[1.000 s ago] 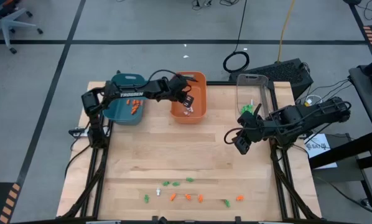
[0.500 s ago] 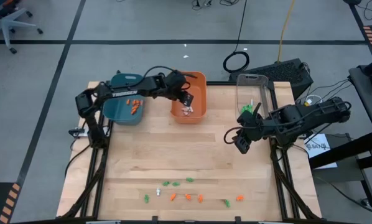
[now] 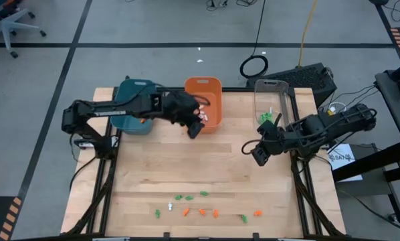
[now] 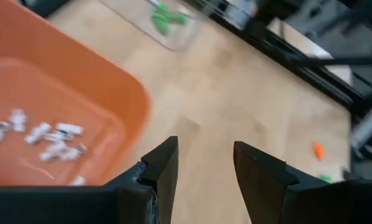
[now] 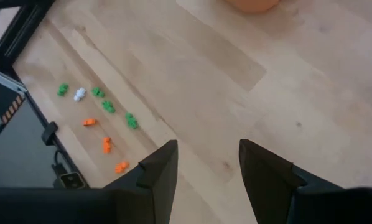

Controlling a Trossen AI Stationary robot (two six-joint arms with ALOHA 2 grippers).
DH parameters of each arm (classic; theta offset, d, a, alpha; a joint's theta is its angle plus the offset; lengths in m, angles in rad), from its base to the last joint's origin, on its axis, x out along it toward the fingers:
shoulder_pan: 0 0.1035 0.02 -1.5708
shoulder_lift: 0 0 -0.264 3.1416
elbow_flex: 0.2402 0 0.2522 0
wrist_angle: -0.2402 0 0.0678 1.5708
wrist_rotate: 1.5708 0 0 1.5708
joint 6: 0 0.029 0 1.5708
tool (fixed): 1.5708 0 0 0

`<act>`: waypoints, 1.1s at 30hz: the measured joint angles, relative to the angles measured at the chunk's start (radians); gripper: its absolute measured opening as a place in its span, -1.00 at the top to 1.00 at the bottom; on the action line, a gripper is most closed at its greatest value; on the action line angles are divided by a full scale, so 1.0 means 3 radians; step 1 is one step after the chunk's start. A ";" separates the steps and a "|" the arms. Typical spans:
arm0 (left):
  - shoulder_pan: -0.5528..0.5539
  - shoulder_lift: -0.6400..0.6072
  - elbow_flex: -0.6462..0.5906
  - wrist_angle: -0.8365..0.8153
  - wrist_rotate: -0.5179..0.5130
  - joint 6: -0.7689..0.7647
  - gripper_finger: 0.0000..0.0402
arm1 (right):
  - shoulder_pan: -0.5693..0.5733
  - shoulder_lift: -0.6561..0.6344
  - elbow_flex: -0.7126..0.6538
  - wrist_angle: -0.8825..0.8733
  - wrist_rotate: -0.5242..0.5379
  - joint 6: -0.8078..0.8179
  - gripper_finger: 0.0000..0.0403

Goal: Sort Halloween decoration
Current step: Put the orange skeleton toy into the blue bin

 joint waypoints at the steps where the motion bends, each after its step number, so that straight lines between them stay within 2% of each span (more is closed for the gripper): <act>1: -0.0072 -0.0023 0.0000 -0.0024 -0.0004 -0.0002 0.22 | 0.0034 0.0015 0.0000 -0.0006 0.0000 0.0048 0.23; 8: -0.0424 -0.0218 -0.0003 -0.0276 -0.0061 -0.0005 0.22 | 0.0374 0.0290 0.0000 -0.0030 -0.0014 0.0329 0.23; 12: -0.0564 -0.0280 -0.0006 -0.0597 -0.0068 -0.0022 0.22 | 0.0598 0.0511 0.0000 0.0057 -0.0339 0.0184 0.22; 15: -0.0679 -0.0331 0.0001 -0.0784 -0.0101 -0.0028 0.22 | 0.0819 0.0712 -0.0003 0.0198 -0.0598 -0.0156 0.20; 18: -0.0843 -0.0379 -0.0009 -0.0994 -0.0289 -0.0219 0.22 | 0.1065 0.0909 -0.0003 0.0358 -0.0711 -0.0505 0.20; 25: -0.1282 -0.0491 -0.0008 -0.1077 -0.0928 -0.0663 0.22 | 0.1444 0.1262 -0.0003 0.0486 -0.0750 -0.0743 0.20; 29: -0.1442 -0.0503 -0.0005 -0.1101 -0.1086 -0.0946 0.22 | 0.1657 0.1408 -0.0003 0.0675 -0.0598 -0.0981 0.11; 33: -0.1598 -0.0499 -0.0005 -0.1220 -0.1159 -0.1200 0.22 | 0.1863 0.1603 -0.0003 0.0696 -0.0600 -0.1258 -0.03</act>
